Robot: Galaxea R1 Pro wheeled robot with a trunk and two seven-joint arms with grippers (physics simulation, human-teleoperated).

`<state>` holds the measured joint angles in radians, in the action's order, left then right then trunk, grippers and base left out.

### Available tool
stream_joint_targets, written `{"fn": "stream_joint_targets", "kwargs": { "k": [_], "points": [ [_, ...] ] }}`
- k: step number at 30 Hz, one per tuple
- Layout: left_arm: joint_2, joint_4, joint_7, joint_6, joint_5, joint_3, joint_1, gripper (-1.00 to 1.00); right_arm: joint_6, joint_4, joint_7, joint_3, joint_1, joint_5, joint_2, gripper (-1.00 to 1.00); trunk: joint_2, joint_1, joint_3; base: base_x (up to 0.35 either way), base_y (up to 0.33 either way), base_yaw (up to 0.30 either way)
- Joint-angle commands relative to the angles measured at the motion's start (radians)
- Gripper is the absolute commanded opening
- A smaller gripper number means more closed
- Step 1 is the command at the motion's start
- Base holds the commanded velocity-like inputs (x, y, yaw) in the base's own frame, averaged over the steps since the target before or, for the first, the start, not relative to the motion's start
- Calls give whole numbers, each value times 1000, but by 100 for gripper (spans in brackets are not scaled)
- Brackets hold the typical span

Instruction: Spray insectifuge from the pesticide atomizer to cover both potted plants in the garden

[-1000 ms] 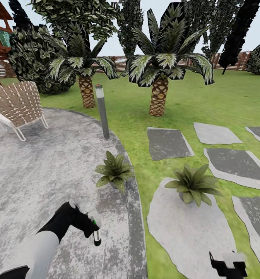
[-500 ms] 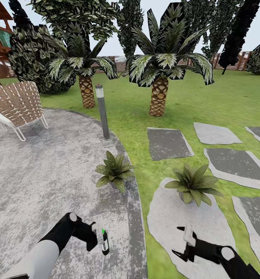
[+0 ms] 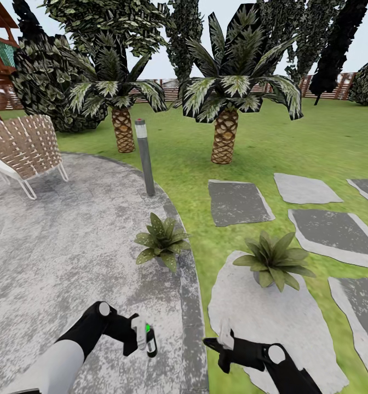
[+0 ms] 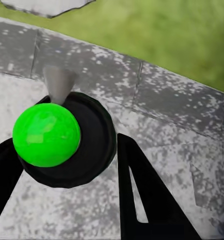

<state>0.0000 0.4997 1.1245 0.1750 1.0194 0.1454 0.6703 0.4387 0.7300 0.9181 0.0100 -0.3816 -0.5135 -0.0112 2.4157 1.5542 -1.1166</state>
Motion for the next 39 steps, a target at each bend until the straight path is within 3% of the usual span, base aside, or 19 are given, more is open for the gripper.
{"fn": "stream_joint_targets", "kwargs": {
  "k": [1, 3, 5, 7, 15, 17, 20, 25, 30, 39],
  "points": [
    [-2, 1, 1, 20, 10, 8, 0, -100, 2, 15, 9, -22, 0, -17, 16, -100, 0, 0, -1, 0, 0, 0],
    [-4, 0, 0, 28, 10, 7, 0, -100, -1, 32, 13, -58, 0, -26, 31, -100, 0, 0, -1, 0, 0, 0],
    [-4, -1, 0, 33, 9, -26, 0, -100, -34, 40, 16, -76, 0, -30, 42, -100, 0, 0, -1, 0, 0, 0],
    [-5, -17, 0, 51, 8, -60, 0, -100, -48, 42, 16, -79, -1, -31, 50, -100, 0, 0, -1, 0, 0, 0],
    [-15, -49, 11, 114, 9, -82, 0, -100, -53, 43, 15, -81, -5, -33, 53, -100, 0, 0, -1, 0, 0, 0],
    [-17, -67, 12, 118, 9, -103, 0, -100, -54, 43, 15, -81, -5, -34, 53, -100, 0, 0, -1, 0, 0, 0],
    [-38, -77, 10, 118, 8, -138, 0, -100, -53, 43, 15, -81, -5, -34, 53, -100, 0, 0, -1, 0, 0, 0],
    [-79, -80, 0, 115, 9, -151, 0, -100, -53, 43, 15, -81, -5, -34, 53, -100, 0, 0, -1, 0, 0, 0],
    [-101, -81, -40, 115, 10, -152, -2, -100, -52, 43, 15, -81, -5, -34, 53, -100, 0, 0, -1, 0, 0, 0],
    [-133, -81, -43, 116, 6, -152, -4, -100, -53, 50, 13, -81, -5, -33, 53, -100, 0, 0, -1, 0, 0, 0]
  ]
}}
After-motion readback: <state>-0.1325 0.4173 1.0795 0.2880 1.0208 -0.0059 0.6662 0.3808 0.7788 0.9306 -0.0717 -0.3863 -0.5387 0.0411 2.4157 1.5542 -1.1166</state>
